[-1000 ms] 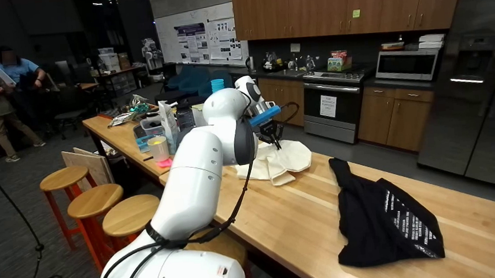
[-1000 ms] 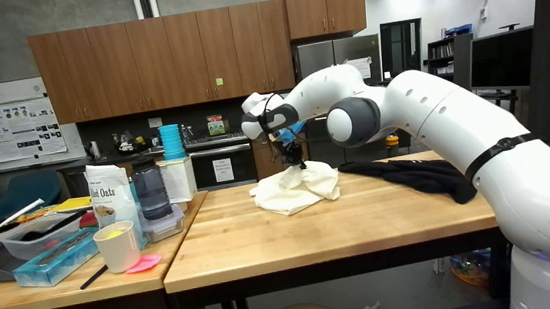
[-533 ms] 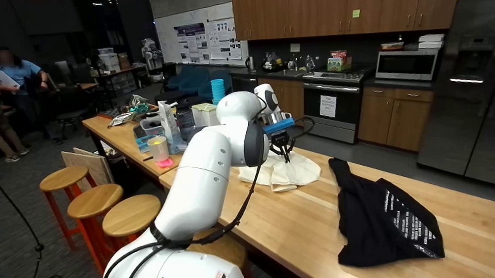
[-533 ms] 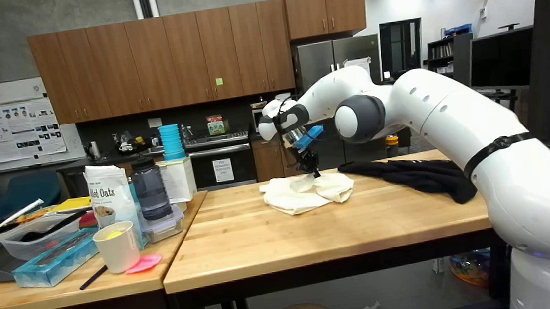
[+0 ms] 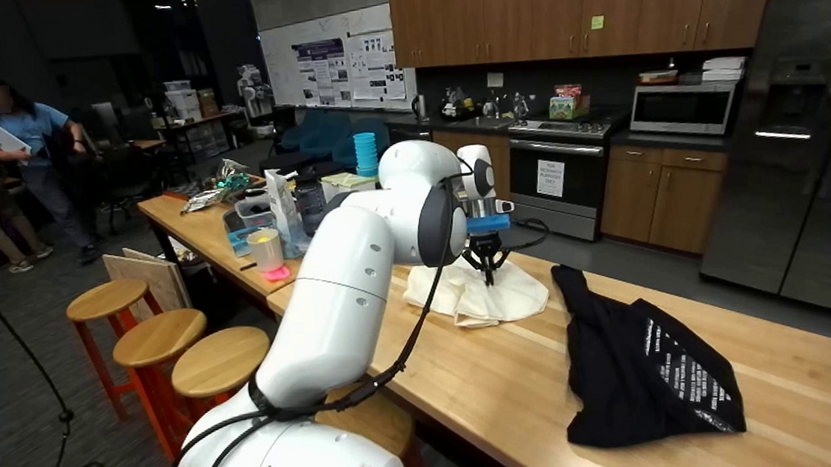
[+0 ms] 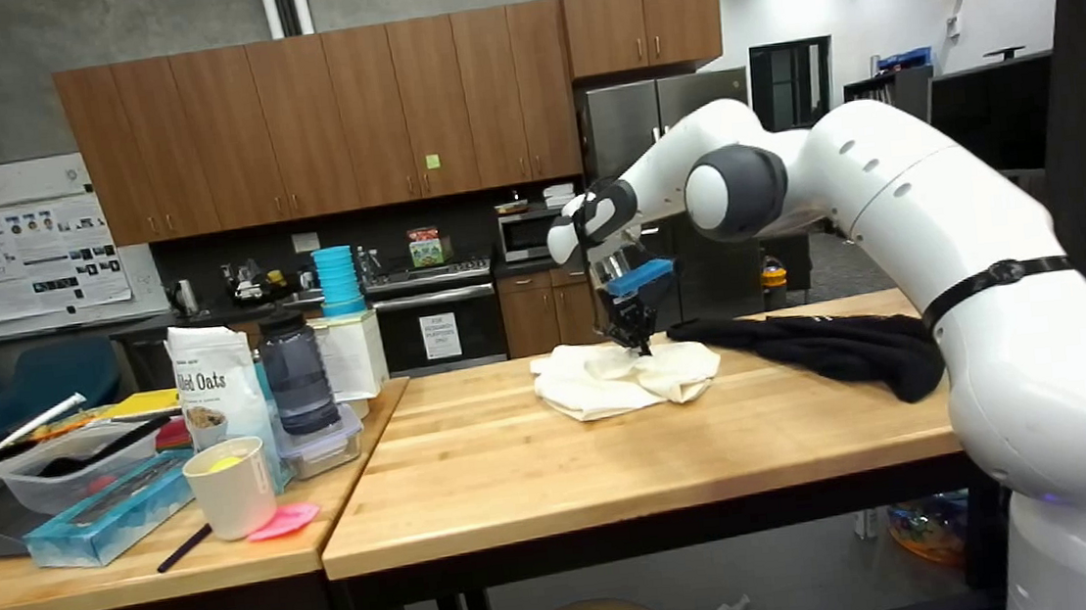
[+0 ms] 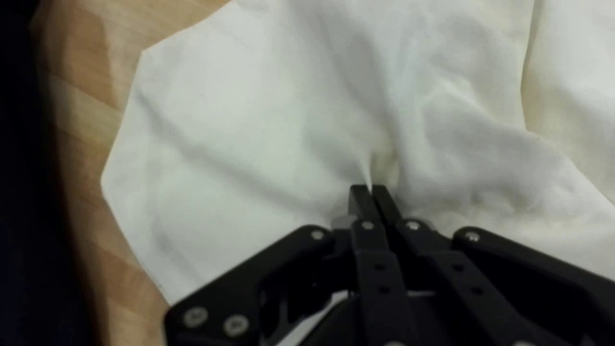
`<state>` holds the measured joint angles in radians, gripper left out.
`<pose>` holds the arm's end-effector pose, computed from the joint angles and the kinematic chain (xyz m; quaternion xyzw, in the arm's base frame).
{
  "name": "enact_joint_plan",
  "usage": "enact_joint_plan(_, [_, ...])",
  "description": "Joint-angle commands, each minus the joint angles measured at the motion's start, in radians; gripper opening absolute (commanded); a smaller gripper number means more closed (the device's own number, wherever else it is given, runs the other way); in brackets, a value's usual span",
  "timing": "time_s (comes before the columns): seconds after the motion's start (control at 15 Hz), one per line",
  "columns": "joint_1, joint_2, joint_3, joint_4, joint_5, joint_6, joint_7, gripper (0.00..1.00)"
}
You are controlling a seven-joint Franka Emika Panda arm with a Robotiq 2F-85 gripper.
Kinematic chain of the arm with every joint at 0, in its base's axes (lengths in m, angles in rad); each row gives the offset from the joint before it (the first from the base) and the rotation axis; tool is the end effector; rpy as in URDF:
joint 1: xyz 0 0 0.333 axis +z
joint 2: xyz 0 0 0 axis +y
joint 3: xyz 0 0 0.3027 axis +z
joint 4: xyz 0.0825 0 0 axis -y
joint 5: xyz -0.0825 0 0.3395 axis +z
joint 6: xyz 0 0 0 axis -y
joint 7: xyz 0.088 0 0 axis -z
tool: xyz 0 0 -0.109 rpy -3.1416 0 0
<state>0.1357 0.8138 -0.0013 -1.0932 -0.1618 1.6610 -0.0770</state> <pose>0.6796 0.0758 0.3209 0.9818 0.1215 -0.1199 0.0830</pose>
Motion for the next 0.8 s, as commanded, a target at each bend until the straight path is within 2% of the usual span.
enact_joint_plan(0.0, [-0.067, -0.148, 0.018, -0.239, 0.085, 0.095, 0.055, 0.0])
enact_joint_plan(0.33, [-0.129, -0.273, 0.011, -0.473, 0.191, 0.211, 0.072, 0.0])
enact_joint_plan(0.53, [-0.134, -0.351, 0.007, -0.606, 0.202, 0.265, 0.059, 0.0])
enact_joint_plan(0.73, [-0.101, -0.349, 0.011, -0.574, 0.155, 0.207, 0.061, 0.0])
